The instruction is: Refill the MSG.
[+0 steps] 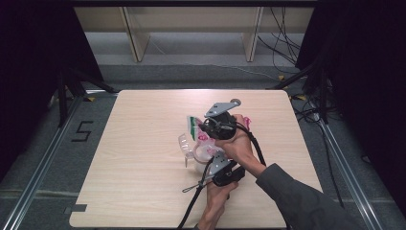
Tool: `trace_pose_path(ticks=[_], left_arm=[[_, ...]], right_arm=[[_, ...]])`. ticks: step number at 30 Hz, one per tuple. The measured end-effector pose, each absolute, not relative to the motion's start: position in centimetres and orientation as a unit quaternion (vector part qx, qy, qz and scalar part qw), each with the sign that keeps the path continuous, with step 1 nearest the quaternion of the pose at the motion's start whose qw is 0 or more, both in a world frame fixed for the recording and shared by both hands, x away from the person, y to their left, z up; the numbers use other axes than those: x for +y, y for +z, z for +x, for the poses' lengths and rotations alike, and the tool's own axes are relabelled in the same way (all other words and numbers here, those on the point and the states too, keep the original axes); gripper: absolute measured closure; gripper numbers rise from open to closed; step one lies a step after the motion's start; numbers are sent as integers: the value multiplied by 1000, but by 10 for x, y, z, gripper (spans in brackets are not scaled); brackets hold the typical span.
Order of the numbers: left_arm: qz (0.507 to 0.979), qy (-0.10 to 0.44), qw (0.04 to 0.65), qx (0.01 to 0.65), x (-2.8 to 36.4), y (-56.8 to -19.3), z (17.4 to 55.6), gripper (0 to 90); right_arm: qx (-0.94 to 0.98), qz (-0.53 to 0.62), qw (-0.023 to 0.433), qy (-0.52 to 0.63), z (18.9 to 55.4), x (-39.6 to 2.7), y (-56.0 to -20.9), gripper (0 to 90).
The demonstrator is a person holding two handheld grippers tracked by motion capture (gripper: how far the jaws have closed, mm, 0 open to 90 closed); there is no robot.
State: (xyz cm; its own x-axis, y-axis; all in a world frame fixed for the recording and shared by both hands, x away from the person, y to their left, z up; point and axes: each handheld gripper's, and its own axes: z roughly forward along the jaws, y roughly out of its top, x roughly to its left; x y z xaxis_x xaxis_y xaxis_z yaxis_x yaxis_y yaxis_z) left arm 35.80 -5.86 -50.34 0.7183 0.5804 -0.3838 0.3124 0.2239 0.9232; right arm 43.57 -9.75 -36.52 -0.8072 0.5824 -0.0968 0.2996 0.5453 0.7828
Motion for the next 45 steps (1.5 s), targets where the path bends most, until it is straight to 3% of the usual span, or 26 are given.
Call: trace_pose_path(ticks=[18, 19, 26, 32, 45], left_arm=[[608, 96, 695, 371, -60, -502, 356, 739], [641, 112, 672, 355, -53, -504, 358, 739], [642, 112, 670, 355, -53, -503, 358, 740], [616, 99, 692, 363, -58, -503, 357, 739], [618, 102, 687, 368, -57, -502, 356, 741]], right_arm=[[864, 252, 190, 392, 435, -93, -368, 900], [866, 250, 187, 391, 436, -94, -367, 900], [862, 268, 177, 392, 435, -94, -367, 900], [866, 250, 184, 391, 436, -94, -368, 900], [862, 253, 186, 398, 436, -93, -368, 900]])
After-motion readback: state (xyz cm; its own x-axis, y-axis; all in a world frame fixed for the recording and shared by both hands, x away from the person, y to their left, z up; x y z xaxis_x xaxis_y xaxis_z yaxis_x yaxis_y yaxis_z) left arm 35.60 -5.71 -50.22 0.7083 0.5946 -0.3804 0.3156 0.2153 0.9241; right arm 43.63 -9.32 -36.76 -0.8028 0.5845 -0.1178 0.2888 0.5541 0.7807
